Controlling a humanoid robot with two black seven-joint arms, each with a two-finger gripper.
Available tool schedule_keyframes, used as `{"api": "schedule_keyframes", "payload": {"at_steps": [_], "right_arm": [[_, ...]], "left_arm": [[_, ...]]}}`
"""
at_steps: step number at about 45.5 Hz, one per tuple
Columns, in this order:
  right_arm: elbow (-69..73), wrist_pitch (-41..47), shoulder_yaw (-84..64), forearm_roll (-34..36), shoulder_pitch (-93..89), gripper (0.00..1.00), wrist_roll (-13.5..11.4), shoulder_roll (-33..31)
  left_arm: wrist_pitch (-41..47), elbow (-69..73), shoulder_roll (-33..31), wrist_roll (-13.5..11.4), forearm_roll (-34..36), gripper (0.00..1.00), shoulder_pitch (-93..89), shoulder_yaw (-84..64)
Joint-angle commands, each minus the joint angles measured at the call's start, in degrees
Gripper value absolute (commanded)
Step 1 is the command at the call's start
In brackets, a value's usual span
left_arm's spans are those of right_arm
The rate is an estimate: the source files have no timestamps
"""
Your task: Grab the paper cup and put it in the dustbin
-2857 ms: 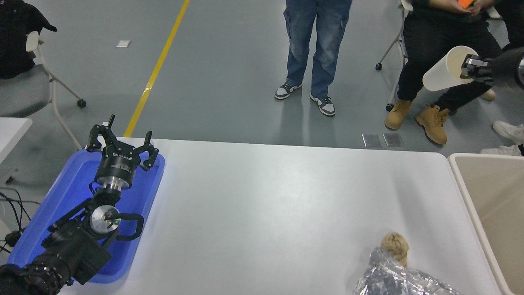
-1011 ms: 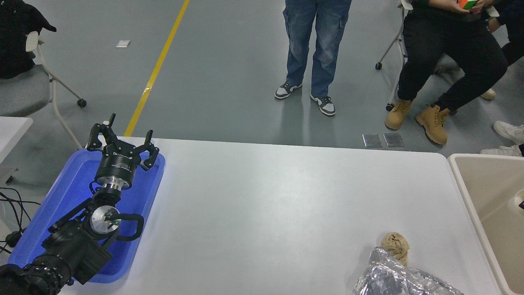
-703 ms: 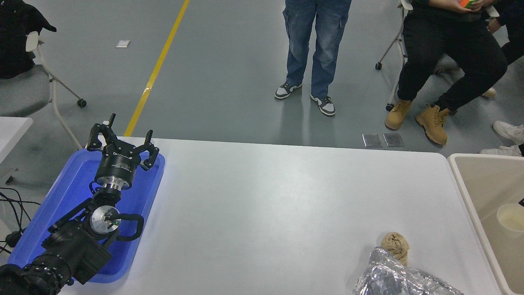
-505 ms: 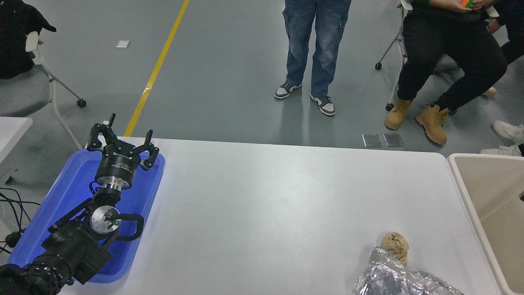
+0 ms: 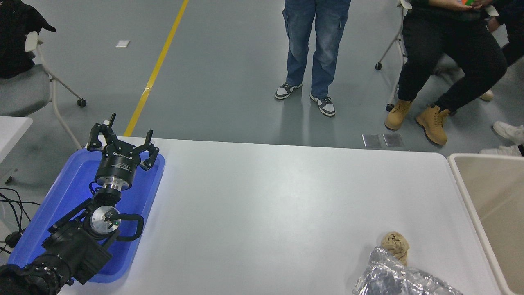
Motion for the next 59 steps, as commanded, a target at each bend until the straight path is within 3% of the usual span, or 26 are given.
{"api": "schedule_keyframes", "payload": {"at_steps": [1, 22, 59], "right_arm": [[12.02, 7.09, -6.62, -8.75, 17.96, 1.00, -0.06, -0.32], [18.09, 32.15, -7.68, -11.30, 37.92, 1.00, -0.15, 6.45], [49.29, 45.50, -7.68, -16.40, 58.22, 1.00, -0.15, 12.07]], "left_arm": [[-0.03, 0.00, -0.01, 0.01, 0.01, 1.00, -0.02, 0.00], [0.06, 0.00, -0.01, 0.01, 0.01, 1.00, -0.02, 0.00], [0.06, 0.00, -0.01, 0.01, -0.08, 1.00, -0.02, 0.00]]}}
